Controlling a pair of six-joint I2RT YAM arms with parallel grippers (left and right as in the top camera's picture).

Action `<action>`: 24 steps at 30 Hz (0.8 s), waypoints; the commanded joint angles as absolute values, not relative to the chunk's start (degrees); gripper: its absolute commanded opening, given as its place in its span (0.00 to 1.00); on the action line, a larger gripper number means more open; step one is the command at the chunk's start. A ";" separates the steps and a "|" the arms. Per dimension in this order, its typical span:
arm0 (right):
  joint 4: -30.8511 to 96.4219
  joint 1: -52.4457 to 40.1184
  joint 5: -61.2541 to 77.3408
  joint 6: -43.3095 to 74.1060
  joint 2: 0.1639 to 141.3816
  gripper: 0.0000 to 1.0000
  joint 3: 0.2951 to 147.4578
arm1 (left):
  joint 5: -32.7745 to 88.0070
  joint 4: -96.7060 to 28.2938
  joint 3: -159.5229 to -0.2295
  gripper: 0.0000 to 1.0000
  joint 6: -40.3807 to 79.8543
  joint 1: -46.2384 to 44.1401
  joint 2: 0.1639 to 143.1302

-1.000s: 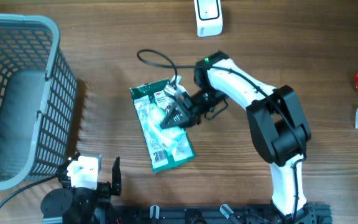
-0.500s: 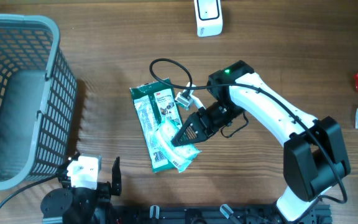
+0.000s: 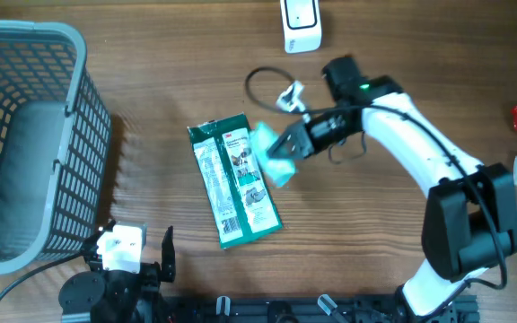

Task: Scan the item barcode
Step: 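Lift the wipes pack and carry it to the white scanner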

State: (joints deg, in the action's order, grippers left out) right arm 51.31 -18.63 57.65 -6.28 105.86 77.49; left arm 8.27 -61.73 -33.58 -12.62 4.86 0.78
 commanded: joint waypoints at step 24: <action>-15.27 -15.14 5.56 2.33 121.99 0.05 91.83 | 8.95 -61.63 -33.65 1.00 -13.28 4.60 0.38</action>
